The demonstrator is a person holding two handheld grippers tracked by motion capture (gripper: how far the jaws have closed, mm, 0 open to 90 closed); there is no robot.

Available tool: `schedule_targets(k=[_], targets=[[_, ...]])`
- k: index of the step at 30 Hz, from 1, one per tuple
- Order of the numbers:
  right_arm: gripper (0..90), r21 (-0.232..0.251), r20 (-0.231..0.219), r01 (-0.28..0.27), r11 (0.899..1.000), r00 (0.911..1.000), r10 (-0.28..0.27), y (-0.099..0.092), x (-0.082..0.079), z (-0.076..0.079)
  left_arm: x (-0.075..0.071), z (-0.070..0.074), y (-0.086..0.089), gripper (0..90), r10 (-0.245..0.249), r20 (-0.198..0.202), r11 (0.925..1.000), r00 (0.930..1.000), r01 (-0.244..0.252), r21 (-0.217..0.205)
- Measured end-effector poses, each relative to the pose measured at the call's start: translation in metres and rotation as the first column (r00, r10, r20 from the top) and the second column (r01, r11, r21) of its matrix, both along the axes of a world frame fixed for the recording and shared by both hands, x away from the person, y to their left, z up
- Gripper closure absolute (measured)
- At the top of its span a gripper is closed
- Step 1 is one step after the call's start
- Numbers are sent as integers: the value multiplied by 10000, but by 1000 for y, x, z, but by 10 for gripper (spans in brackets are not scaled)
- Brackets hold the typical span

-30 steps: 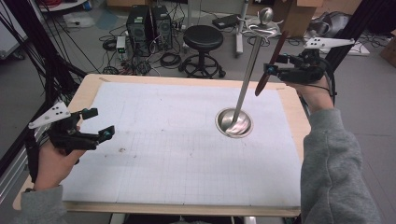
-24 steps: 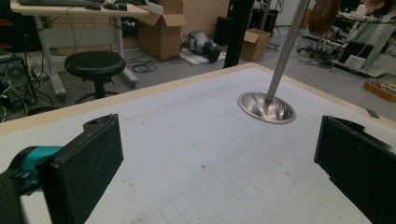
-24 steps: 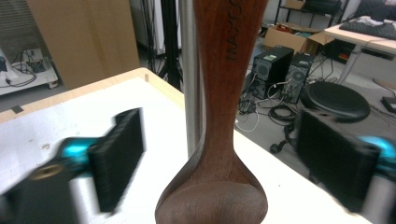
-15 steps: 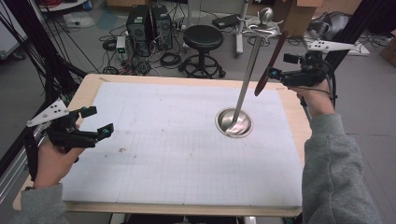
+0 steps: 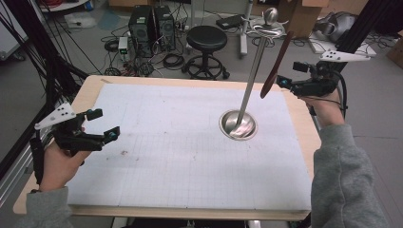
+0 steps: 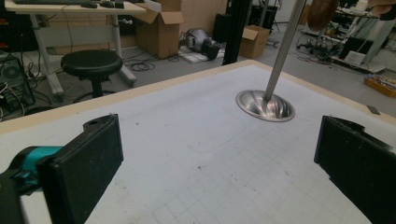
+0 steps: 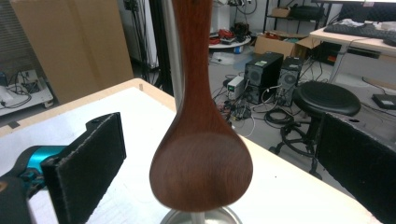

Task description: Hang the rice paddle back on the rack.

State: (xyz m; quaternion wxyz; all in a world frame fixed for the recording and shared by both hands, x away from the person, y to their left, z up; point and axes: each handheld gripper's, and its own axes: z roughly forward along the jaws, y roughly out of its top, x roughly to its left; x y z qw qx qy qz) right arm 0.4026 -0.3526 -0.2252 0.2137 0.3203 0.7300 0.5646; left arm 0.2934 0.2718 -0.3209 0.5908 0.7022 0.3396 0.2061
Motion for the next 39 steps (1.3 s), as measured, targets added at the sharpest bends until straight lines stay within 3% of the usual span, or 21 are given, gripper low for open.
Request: schedule_targets(k=[6,16,20,24,28,30,39], targets=[[5,-75,-112,217,9997,9997,-218,-3,-8,-6,1,1,0,17,-46,-6,10000,10000,46,-83],[5,287,-210,478,9984,9987,-472,-7,-24,-23,3,2,-3,17,-192,6,9998,9998,192,-101],[4,120,-338,578,9983,9978,-573,-7,-29,-28,5,2,-4,17,-197,-9,9998,9998,197,-93],[5,256,-140,636,9976,9979,-632,-10,-35,-31,6,2,-5,17,-238,-3,9996,9997,238,-140],[5,399,-266,754,9964,9969,-744,-11,-41,-40,7,2,-7,17,-239,48,9997,9997,240,-109],[5,694,-375,757,9947,9966,-732,-11,-45,-45,7,2,-8,17,-291,47,9995,9996,291,-127],[5,239,-253,805,9965,9965,-799,-3,-57,-61,8,0,-9,17,-327,-15,9994,9995,327,-94]])
